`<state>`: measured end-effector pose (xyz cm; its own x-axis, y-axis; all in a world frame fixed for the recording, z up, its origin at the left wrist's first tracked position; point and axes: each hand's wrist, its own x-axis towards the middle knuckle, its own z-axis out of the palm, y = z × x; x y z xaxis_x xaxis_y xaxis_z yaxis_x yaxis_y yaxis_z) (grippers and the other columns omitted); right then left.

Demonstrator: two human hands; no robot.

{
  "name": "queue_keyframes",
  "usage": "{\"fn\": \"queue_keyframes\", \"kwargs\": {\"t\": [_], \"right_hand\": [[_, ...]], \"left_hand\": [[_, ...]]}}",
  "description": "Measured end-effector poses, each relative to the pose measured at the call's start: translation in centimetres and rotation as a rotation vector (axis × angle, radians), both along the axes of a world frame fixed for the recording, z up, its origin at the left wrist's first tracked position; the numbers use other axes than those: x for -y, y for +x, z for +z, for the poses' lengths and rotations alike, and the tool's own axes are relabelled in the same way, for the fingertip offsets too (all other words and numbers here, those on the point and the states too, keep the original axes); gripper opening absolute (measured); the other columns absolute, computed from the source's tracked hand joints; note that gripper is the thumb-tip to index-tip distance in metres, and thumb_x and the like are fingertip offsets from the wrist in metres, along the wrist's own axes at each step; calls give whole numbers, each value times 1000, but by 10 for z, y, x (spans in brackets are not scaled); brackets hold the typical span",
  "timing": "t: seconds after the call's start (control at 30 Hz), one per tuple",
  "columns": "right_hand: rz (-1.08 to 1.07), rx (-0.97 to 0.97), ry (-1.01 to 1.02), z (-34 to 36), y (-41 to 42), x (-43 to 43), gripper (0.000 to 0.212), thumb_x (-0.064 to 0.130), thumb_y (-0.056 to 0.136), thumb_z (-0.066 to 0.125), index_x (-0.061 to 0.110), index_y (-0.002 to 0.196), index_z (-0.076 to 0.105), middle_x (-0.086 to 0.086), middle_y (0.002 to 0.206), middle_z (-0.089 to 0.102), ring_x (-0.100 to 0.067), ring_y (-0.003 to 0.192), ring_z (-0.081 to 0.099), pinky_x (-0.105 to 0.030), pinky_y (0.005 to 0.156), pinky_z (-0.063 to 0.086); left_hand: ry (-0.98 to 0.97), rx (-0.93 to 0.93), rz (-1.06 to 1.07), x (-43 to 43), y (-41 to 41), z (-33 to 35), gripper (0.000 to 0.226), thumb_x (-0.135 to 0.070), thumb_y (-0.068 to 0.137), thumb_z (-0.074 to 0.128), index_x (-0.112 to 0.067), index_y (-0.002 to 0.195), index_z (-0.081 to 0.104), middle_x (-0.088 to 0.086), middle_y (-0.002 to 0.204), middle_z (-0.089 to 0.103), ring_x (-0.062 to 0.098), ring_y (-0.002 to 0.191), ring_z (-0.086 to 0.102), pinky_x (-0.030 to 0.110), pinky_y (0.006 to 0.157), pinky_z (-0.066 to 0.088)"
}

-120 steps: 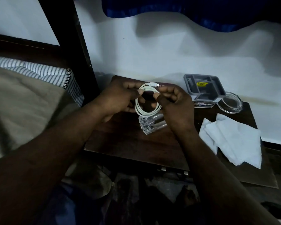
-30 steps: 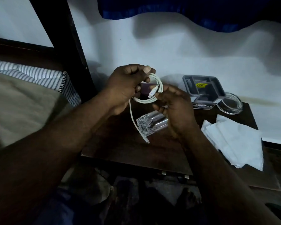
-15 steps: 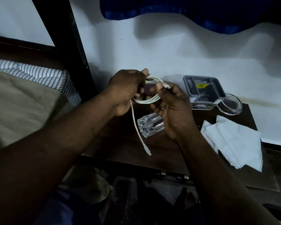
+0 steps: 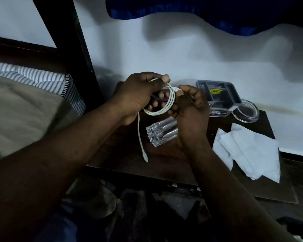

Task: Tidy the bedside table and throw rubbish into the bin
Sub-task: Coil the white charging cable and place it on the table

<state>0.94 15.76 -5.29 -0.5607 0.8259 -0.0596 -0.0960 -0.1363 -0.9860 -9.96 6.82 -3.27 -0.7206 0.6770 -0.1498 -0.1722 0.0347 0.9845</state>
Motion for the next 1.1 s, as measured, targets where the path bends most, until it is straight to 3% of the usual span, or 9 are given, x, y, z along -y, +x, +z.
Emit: {"fn": "queue_keyframes", "kwargs": {"t": [0.23,0.37,0.5,0.63,0.73,0.8,0.93,1.1], "right_hand": [[-66,-38,68,2,-1,-2,9,5,98,63,7,107,66,-12,89,73,-22,73,69,-33,61,56],[-122,42,122,0,-1,-6,16,21,86,69,16,102,69,-13,95,77,-35,90,74,-55,83,60],[-138,78,155,0,3,-8,15,25,84,70,23,98,70,-10,95,78,-35,91,76,-59,84,60],[-129,72,216,3,10,-10,10,22,86,70,26,95,69,-8,90,77,-29,84,75,-51,79,62],[-85,42,140,6,18,-12,8,15,92,69,19,99,68,-11,80,70,-19,60,67,-33,55,56],[-18,48,36,8,22,-14,5,9,97,66,12,102,66,-14,78,68,-14,50,62,-27,49,50],[88,73,-41,9,26,-18,16,13,101,63,9,116,62,-23,97,75,-20,55,70,-26,50,51],[217,85,-59,16,27,-14,18,28,104,60,13,112,65,-11,100,79,-24,81,76,-30,66,54]], "left_hand": [[19,-106,-22,1,2,1,24,-26,102,62,-8,114,71,9,67,63,22,48,59,28,50,51],[58,14,-83,4,4,4,35,-42,104,53,-20,123,71,12,80,66,24,56,61,30,59,56],[47,108,-65,3,6,1,27,-29,104,57,-12,114,76,5,77,69,17,55,60,27,60,51],[74,145,8,-6,18,0,31,-30,101,62,-2,105,73,-2,62,60,13,49,46,25,53,43],[45,61,32,-10,24,2,21,-23,101,63,-6,102,75,-7,61,65,6,47,51,20,46,38],[45,62,50,-12,26,3,21,-20,101,62,-3,104,75,-6,61,66,3,45,50,17,44,35],[82,119,123,-15,23,4,21,-17,101,61,-2,105,75,-10,51,54,2,40,41,15,42,29],[209,339,189,-21,9,11,17,-21,100,62,-8,101,74,-5,60,40,6,43,30,17,40,28]]}}
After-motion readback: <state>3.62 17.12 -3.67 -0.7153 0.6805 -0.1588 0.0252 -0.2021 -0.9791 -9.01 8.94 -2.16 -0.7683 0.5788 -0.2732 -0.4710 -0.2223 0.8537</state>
